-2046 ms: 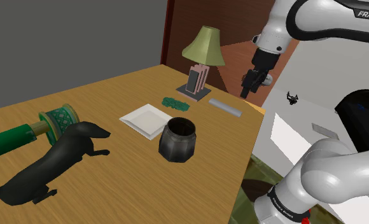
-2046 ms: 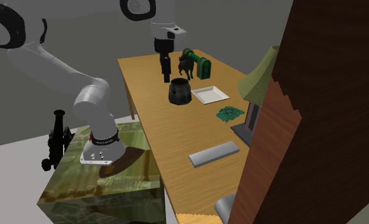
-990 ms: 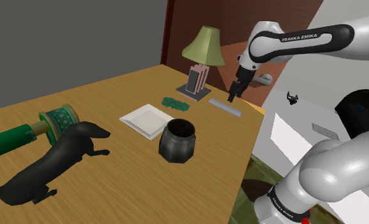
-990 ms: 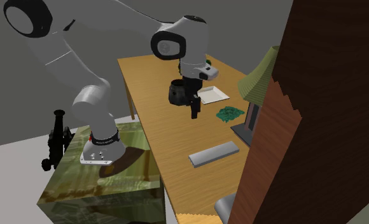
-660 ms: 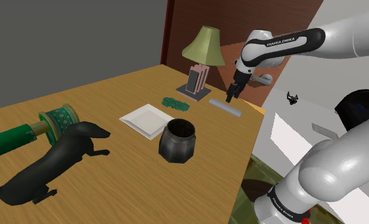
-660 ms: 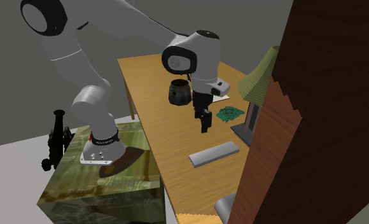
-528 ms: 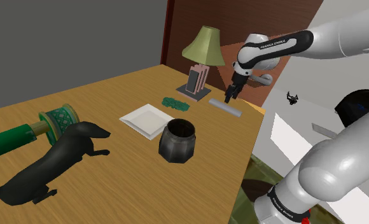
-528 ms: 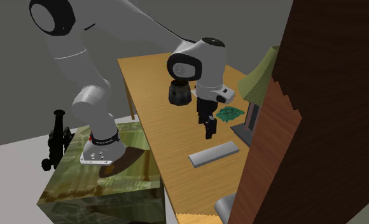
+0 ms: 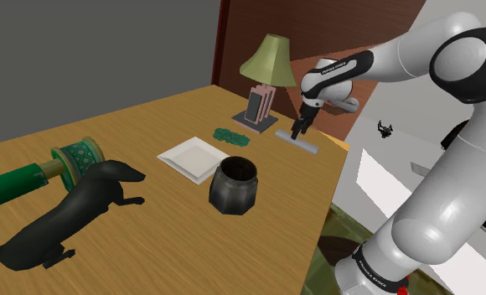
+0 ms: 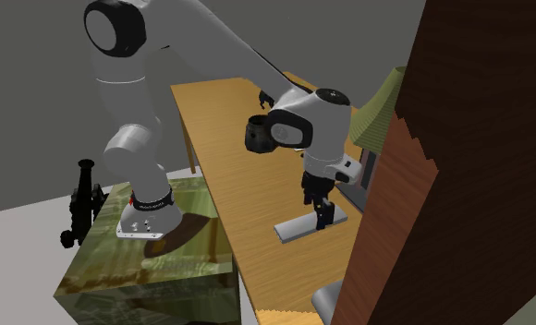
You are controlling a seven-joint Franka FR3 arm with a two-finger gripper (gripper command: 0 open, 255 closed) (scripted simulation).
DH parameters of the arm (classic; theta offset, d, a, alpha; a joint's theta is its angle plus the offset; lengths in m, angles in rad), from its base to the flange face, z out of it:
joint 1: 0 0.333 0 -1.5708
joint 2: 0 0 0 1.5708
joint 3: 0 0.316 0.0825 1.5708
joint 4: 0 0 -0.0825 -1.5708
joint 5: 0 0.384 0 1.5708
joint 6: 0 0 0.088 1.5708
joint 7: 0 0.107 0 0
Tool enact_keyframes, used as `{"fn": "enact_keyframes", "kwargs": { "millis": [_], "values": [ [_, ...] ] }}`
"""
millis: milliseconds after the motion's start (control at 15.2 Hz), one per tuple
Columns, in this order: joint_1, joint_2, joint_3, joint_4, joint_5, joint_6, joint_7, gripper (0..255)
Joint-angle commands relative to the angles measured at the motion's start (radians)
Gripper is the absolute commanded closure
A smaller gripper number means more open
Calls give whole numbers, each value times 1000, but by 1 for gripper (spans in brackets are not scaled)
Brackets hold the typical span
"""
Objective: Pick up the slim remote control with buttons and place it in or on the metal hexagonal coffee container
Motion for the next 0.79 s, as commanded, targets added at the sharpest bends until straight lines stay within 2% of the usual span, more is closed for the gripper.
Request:
{"fn": "enact_keyframes", "kwargs": {
  "millis": [0, 264, 726],
  "values": [
    [-1, 19, 2, -6, 11, 24, -7, 0],
    [-3, 49, 5, -23, 28, 69, -19, 0],
    [-3, 49, 5, -23, 28, 69, -19, 0]
  ]
}}
